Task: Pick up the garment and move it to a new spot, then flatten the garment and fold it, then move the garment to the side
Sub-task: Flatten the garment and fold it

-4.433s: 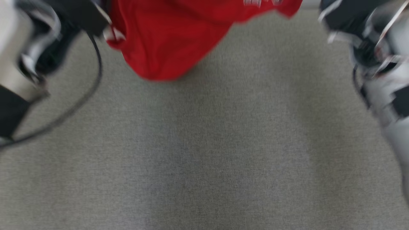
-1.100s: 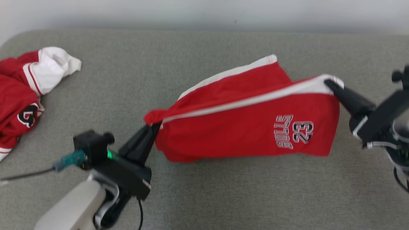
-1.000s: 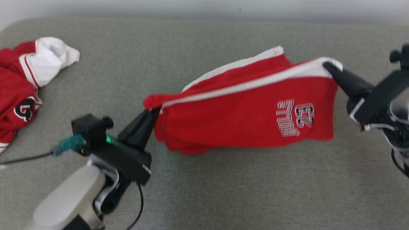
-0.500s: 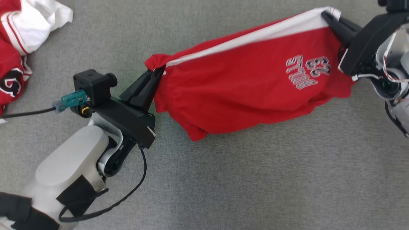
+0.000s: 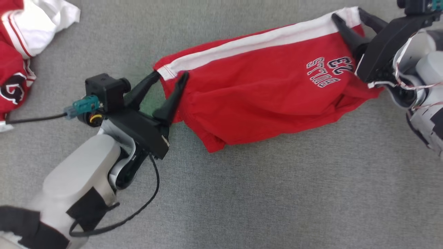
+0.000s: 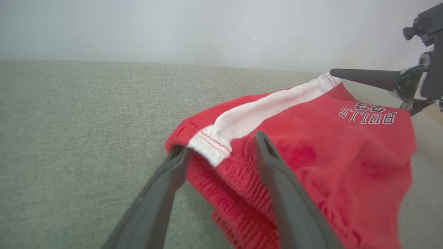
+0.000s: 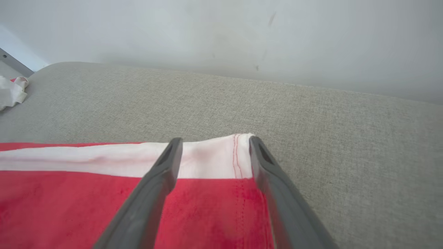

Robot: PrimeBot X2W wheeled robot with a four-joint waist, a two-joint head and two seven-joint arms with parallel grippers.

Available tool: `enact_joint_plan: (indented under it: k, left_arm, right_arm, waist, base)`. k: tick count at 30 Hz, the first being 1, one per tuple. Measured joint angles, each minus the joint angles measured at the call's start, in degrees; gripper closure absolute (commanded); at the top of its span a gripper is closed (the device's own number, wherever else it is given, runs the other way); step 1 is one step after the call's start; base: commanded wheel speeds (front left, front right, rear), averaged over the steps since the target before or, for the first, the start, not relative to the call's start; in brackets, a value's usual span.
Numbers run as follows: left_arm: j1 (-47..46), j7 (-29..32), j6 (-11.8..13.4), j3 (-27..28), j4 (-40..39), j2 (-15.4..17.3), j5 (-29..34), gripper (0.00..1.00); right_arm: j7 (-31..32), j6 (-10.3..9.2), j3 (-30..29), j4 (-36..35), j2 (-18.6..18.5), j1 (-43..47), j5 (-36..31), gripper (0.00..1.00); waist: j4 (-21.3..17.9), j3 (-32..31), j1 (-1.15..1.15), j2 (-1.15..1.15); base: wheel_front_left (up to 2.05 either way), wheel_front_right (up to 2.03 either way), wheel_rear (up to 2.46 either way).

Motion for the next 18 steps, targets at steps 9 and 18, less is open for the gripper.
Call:
enact_joint_plan:
  k: [9,18]
  left_arm:
    - [9.1,0.0,0.0,6.4,-2.2,1.6,5.6,0.00]
    - [24.2,0.0,0.6,24.5,-7.9,-2.7,18.2,0.00]
  right_arm:
    - [-7.3,0.00,2.9,1.0,-2.8,5.1,0.9,0.00]
    - [-13.7,0.00,3.6,3.9,-3.6,16.3,4.0,0.00]
  waist:
    - [-0.7,-5.5,-0.01,-0.01]
    - [-0.7,-11.6,-0.01,-0.01]
  base:
    - [0.00,0.00,0.00]
    - [0.00,0.00,0.00]
